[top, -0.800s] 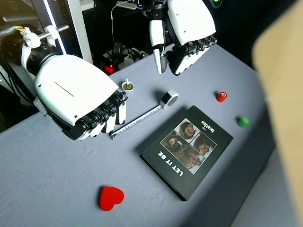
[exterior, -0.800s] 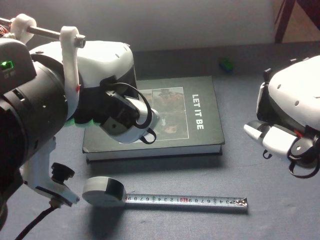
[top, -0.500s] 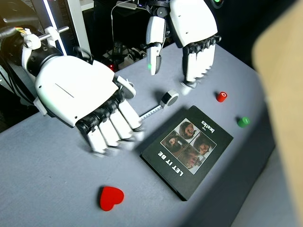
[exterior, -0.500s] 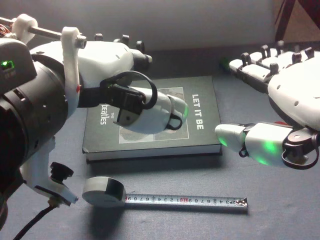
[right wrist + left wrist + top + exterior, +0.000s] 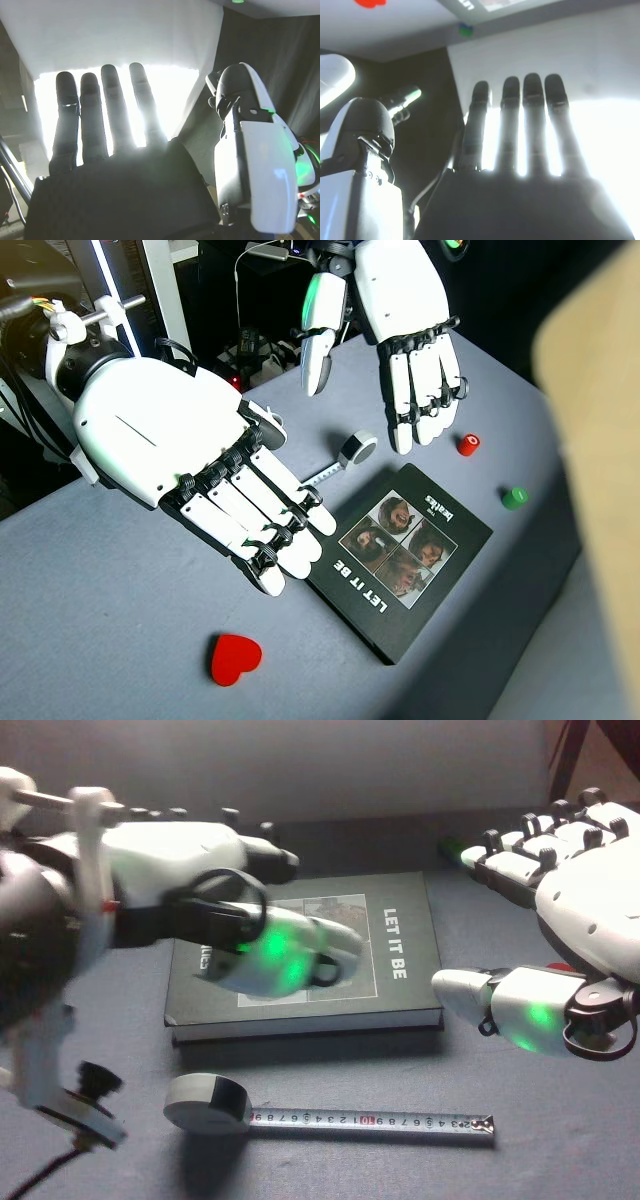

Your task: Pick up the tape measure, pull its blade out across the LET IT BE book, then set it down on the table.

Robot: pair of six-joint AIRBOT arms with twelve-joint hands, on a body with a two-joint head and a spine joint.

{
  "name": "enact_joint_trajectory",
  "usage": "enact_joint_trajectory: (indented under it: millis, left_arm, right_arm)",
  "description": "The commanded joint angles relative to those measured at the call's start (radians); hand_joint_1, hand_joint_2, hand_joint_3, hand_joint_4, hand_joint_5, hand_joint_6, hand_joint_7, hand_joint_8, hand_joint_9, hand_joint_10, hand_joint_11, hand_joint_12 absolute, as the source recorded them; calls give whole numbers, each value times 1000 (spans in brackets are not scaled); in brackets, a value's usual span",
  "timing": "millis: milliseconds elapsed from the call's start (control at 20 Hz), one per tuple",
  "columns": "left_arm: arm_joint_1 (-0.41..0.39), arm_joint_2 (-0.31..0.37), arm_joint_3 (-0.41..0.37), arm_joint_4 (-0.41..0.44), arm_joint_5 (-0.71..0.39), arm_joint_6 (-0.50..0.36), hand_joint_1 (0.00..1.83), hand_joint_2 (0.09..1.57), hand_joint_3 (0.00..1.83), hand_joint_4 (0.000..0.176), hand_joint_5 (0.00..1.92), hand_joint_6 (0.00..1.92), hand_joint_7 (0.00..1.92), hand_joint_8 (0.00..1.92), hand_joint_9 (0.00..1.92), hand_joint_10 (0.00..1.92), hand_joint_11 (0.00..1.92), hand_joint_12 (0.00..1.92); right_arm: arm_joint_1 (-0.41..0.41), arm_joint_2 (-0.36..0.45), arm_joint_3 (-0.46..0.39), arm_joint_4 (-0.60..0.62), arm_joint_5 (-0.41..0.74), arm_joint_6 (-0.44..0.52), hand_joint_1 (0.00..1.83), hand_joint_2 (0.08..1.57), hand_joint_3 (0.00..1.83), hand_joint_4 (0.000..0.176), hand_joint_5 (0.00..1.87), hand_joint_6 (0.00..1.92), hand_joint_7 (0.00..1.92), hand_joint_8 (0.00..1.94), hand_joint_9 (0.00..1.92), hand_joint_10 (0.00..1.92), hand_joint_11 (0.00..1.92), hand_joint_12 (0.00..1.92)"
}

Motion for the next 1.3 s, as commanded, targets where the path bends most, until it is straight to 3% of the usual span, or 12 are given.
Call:
enact_joint_trajectory:
  millis: [0,50,150,250,300,450,550,800,1050,1250]
  left_arm:
    - [-6,10,5,48,73,14,138,1128,0,85,173,2,170,0,190,2,0,480]
    - [-7,62,9,-1,125,72,136,1129,0,76,173,1,171,0,189,1,0,461]
    - [-4,111,10,-14,169,121,136,1128,0,73,173,1,171,0,189,1,0,457]
    - [29,151,28,-32,259,130,204,1079,0,18,165,3,169,0,181,0,0,422]
    - [68,163,91,-129,413,162,398,1020,2,0,231,2,261,2,256,1,0,626]
    - [78,163,122,-196,463,128,555,1039,2,0,340,6,393,4,338,8,52,766]
    - [106,164,147,-258,505,128,738,1105,2,0,486,5,566,6,538,23,160,889]
    - [151,171,185,-404,533,159,774,1145,2,0,548,8,635,8,611,19,191,915]
    - [259,171,179,-601,576,172,794,1153,2,0,550,4,626,0,596,7,181,909]
    - [376,170,188,-654,725,92,798,1150,0,0,474,0,539,0,542,0,145,886]
  right_arm:
    - [5,3,-3,-84,43,1,34,1145,2,52,208,3,174,0,125,0,0,638]
    - [5,3,-3,-84,44,0,34,1145,1,52,212,3,172,0,123,0,0,653]
    - [5,3,-3,-84,44,-2,35,1146,1,52,212,2,172,0,123,0,0,657]
    - [5,3,-3,-84,45,-2,34,1147,1,52,205,3,178,2,130,2,0,734]
    - [4,3,-3,-83,42,-2,41,1144,0,52,218,6,182,2,131,2,0,742]
    - [4,3,-3,-84,40,-3,49,1143,0,51,244,14,185,3,130,1,0,739]
    - [4,3,-4,-84,40,-5,106,1135,0,49,296,21,221,9,147,5,0,726]
    - [4,3,-4,-84,38,-8,108,1135,0,48,301,9,252,11,188,13,0,777]
    - [3,3,-4,-84,34,-12,114,1146,2,49,311,5,274,8,200,9,0,788]
    - [3,3,-4,-84,33,-14,111,1166,5,49,320,4,279,3,210,6,0,822]
